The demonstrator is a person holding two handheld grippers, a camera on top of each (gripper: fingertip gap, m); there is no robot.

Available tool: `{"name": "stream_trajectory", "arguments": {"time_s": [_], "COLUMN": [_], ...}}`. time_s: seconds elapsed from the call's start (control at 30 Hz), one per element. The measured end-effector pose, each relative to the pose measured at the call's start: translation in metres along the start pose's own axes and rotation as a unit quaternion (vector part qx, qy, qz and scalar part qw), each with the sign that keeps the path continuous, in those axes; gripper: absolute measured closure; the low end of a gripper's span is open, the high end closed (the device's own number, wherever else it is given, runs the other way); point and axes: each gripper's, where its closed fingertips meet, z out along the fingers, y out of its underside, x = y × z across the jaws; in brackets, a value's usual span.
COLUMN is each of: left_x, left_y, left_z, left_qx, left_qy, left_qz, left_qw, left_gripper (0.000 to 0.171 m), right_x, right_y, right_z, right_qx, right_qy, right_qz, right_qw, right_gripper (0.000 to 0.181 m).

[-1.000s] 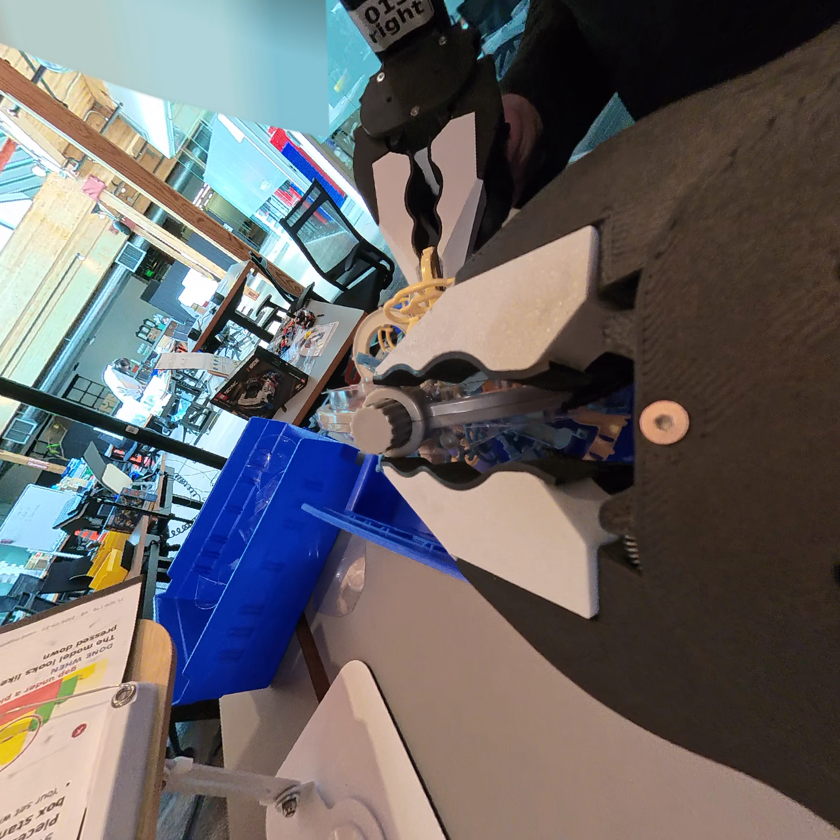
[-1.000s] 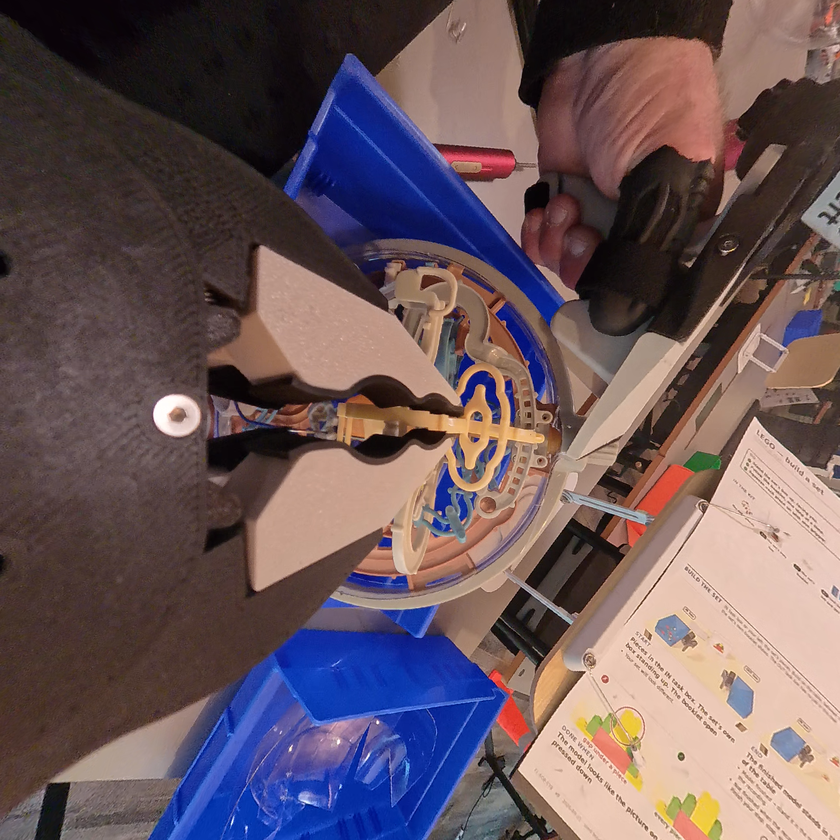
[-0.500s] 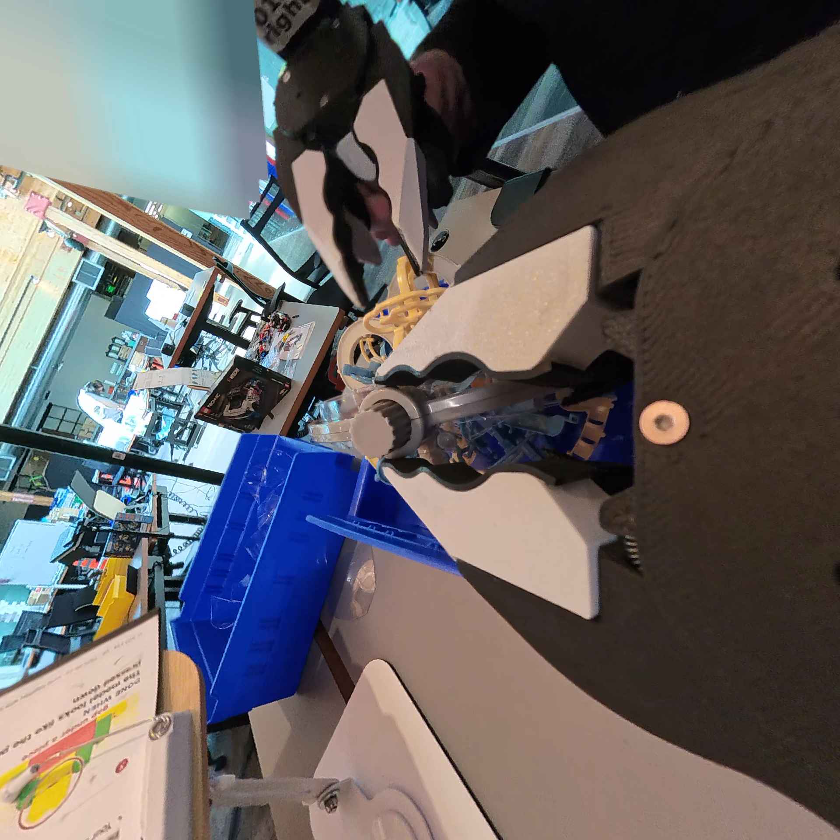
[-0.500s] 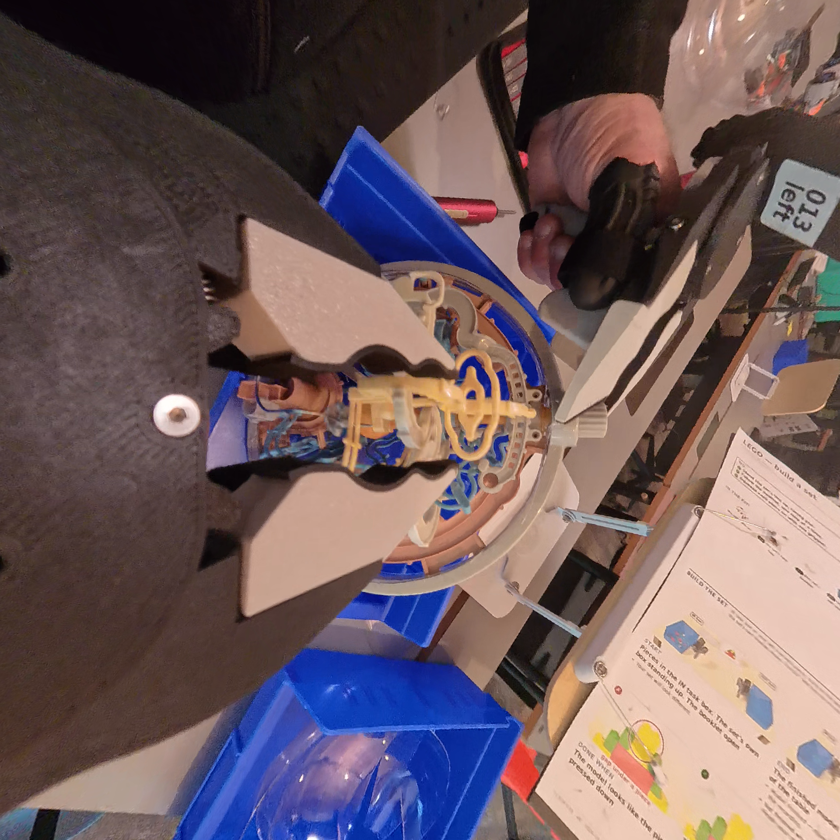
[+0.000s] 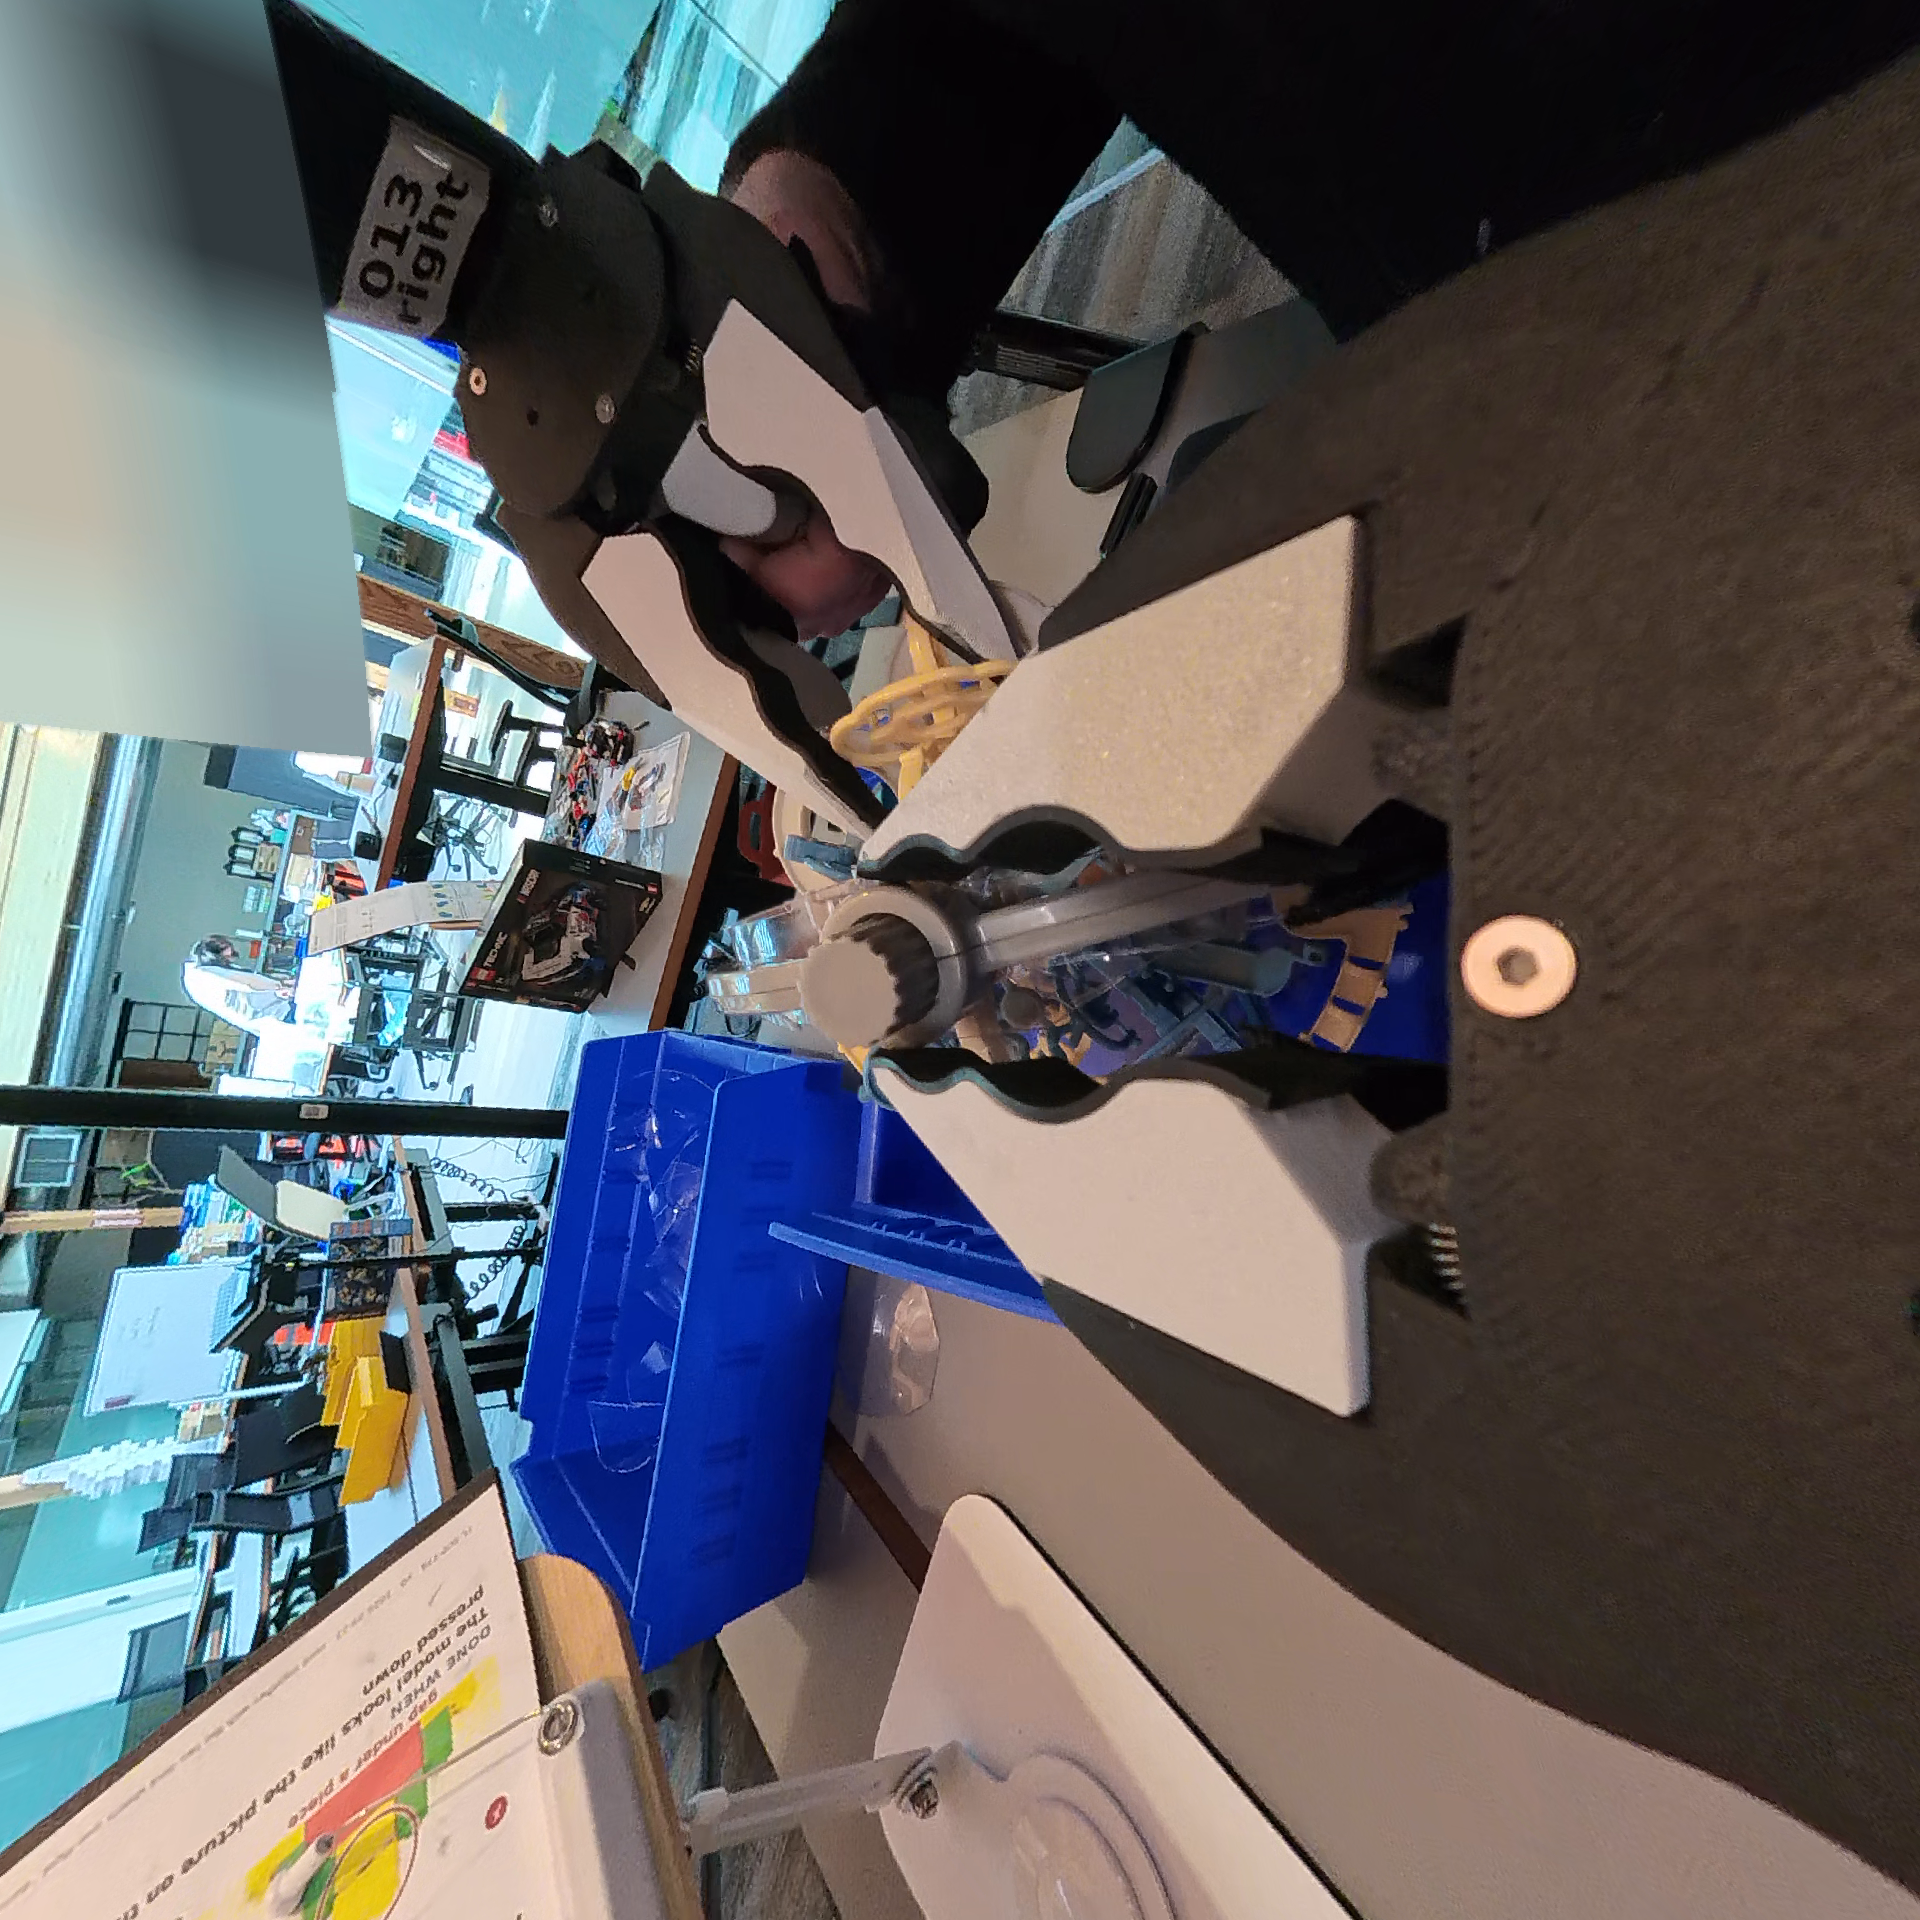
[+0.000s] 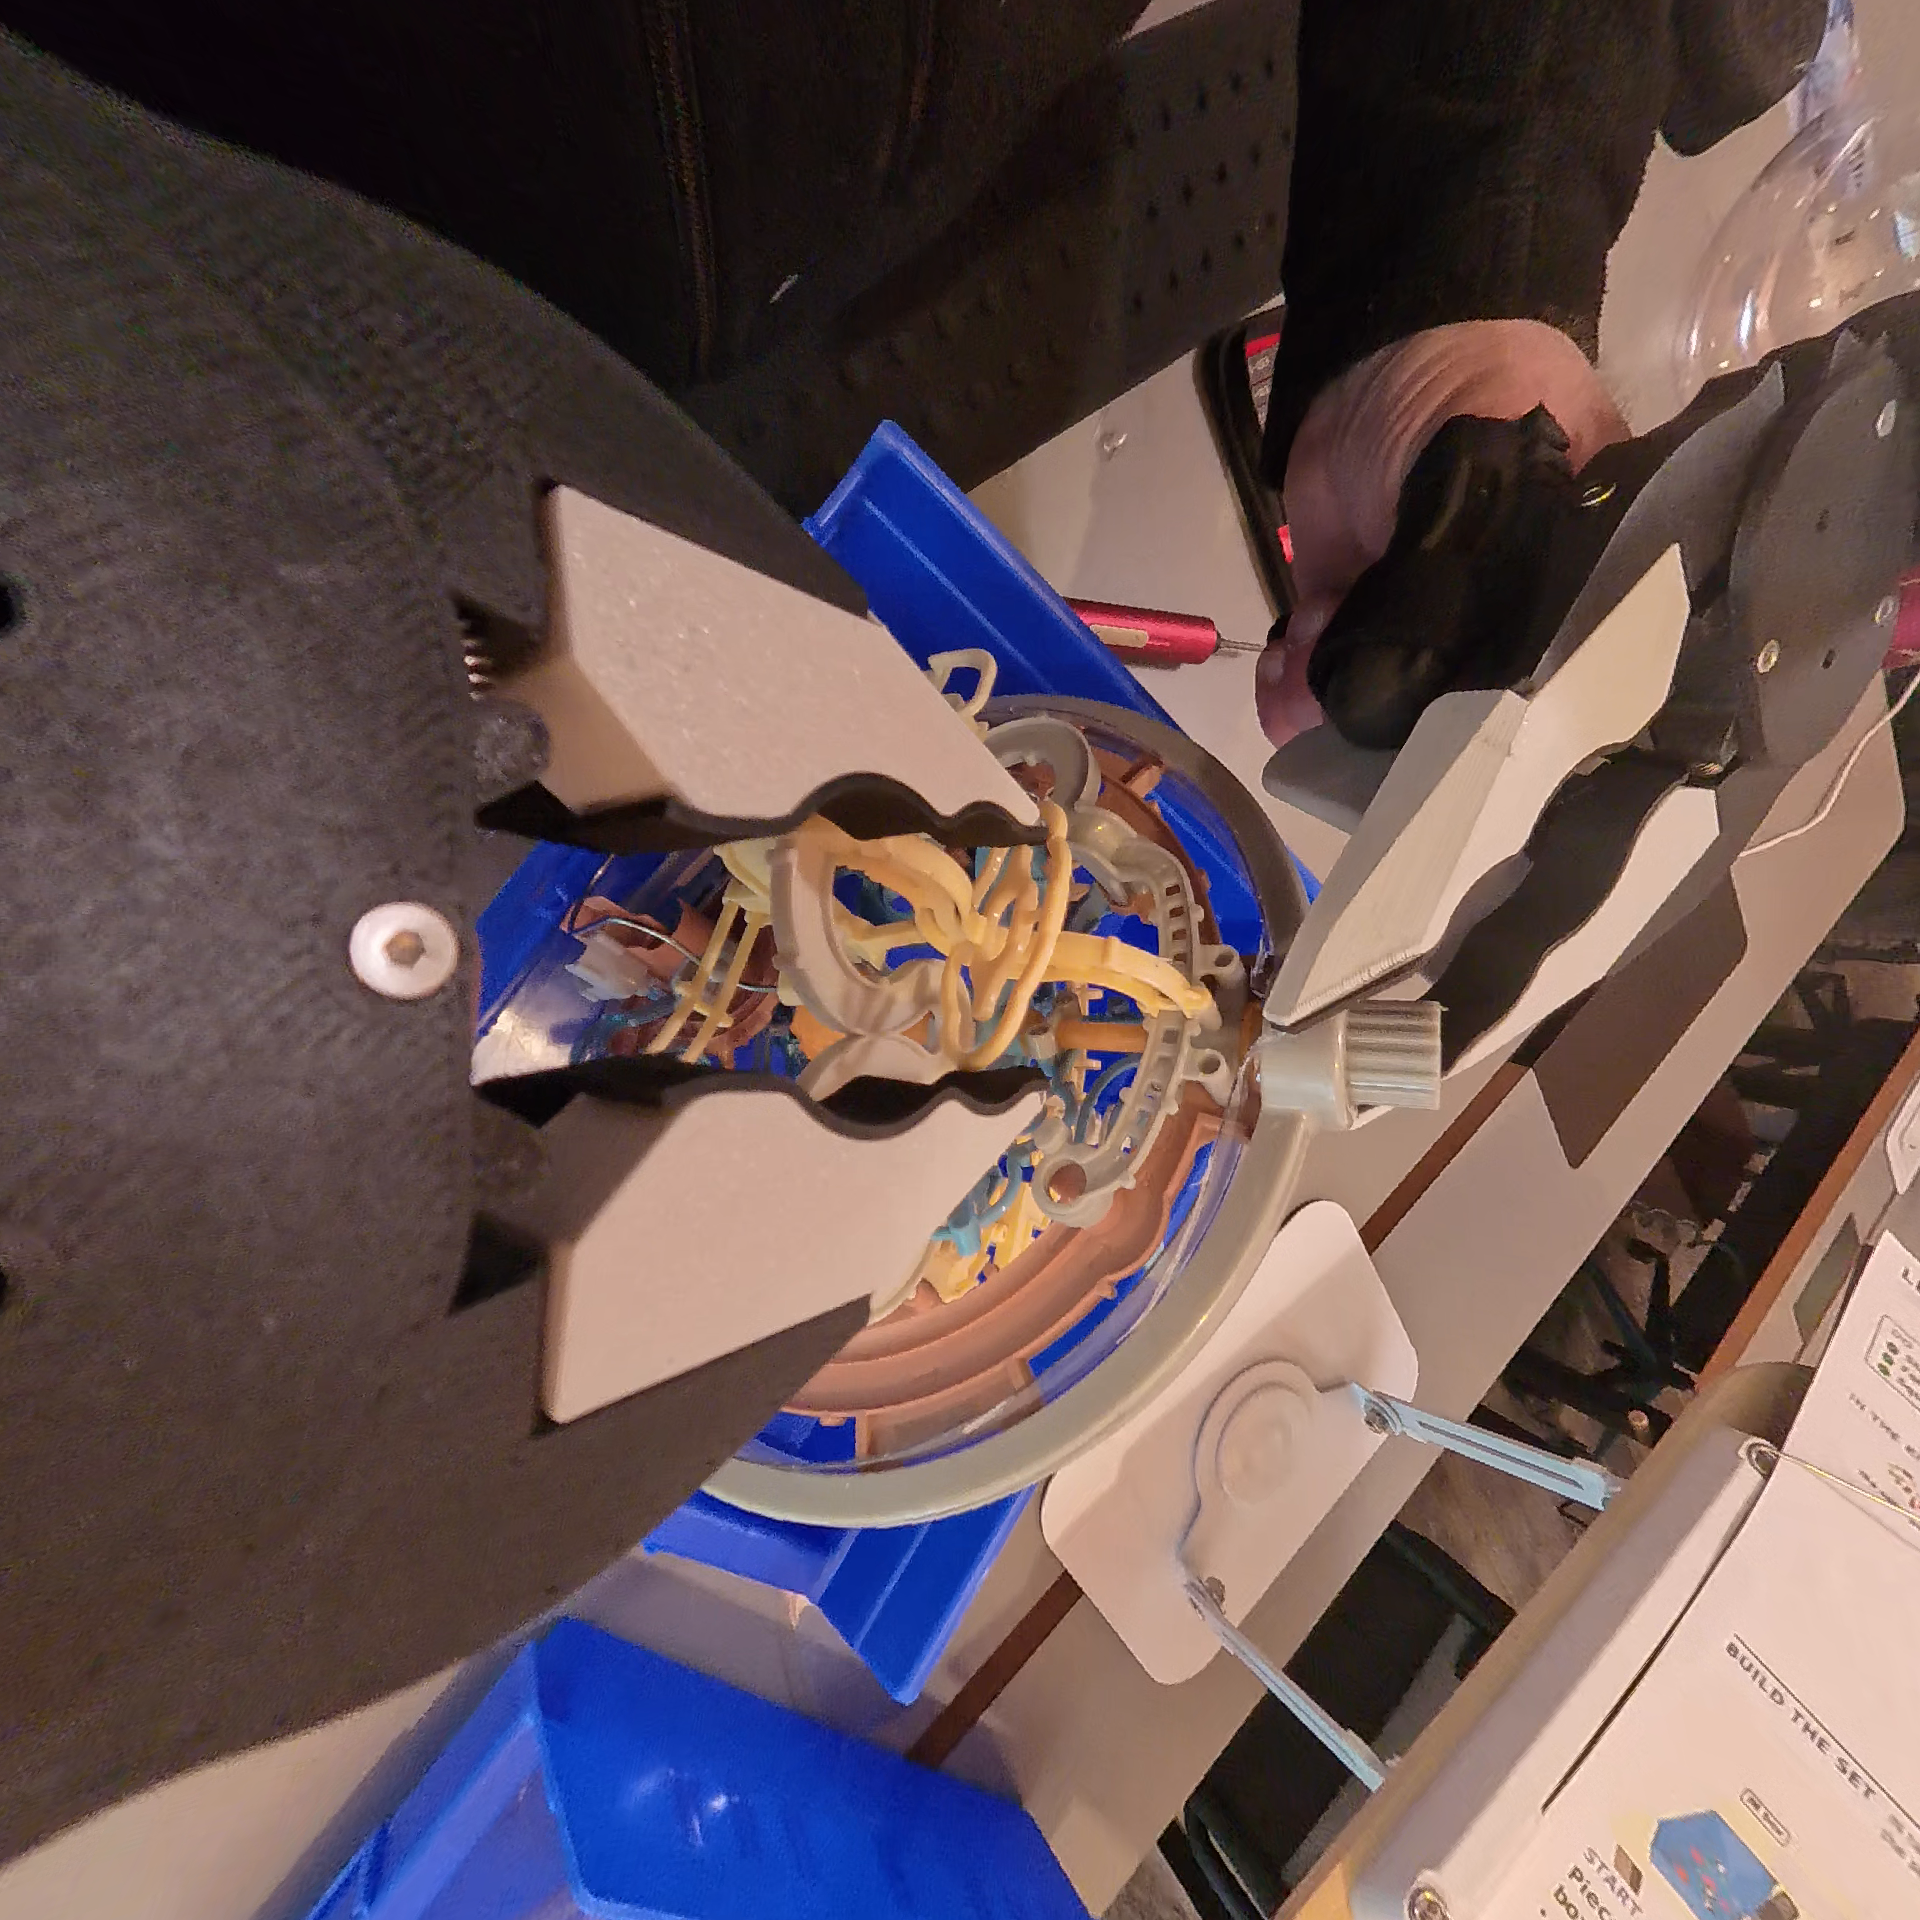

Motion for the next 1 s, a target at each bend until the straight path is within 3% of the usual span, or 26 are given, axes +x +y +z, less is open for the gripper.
{"name": "stream_trajectory", "arguments": {"time_s": [0.33, 0.43, 0.53, 0.57, 0.67, 1.0], "left_x": [0.005, -0.002, -0.002, -0.001, 0.009, 0.018], "left_y": [0.001, -0.007, -0.009, -0.007, 0.011, 0.01], "left_z": [-0.007, -0.011, -0.009, -0.006, 0.0, -0.004], "left_qx": [-0.003, -0.005, -0.049, -0.068, -0.14, -0.1], "left_qy": [0.016, 0.007, 0.023, 0.03, 0.067, 0.091], "left_qz": [0.003, -0.014, -0.023, -0.025, -0.039, -0.016], "left_qw": [1.0, 1.0, 0.998, 0.997, 0.987, 0.991], "left_gripper": [0.14, 0.118, 0.111, 0.112, 0.137, 0.14], "right_x": [-0.011, -0.011, -0.016, -0.018, -0.022, -0.03], "right_y": [-0.001, -0.003, -0.004, -0.005, -0.006, -0.006], "right_z": [0.001, 0.004, 0.007, 0.008, 0.009, 0.005], "right_qx": [0.016, 0.013, 0.012, 0.01, 0.009, 0.024], "right_qy": [0.056, 0.067, 0.071, 0.075, 0.083, 0.088], "right_qz": [-0.039, -0.05, -0.064, -0.069, -0.082, -0.105], "right_qw": [0.998, 0.996, 0.995, 0.995, 0.993, 0.99], "right_gripper": [0.141, 0.141, 0.141, 0.141, 0.141, 0.141]}}
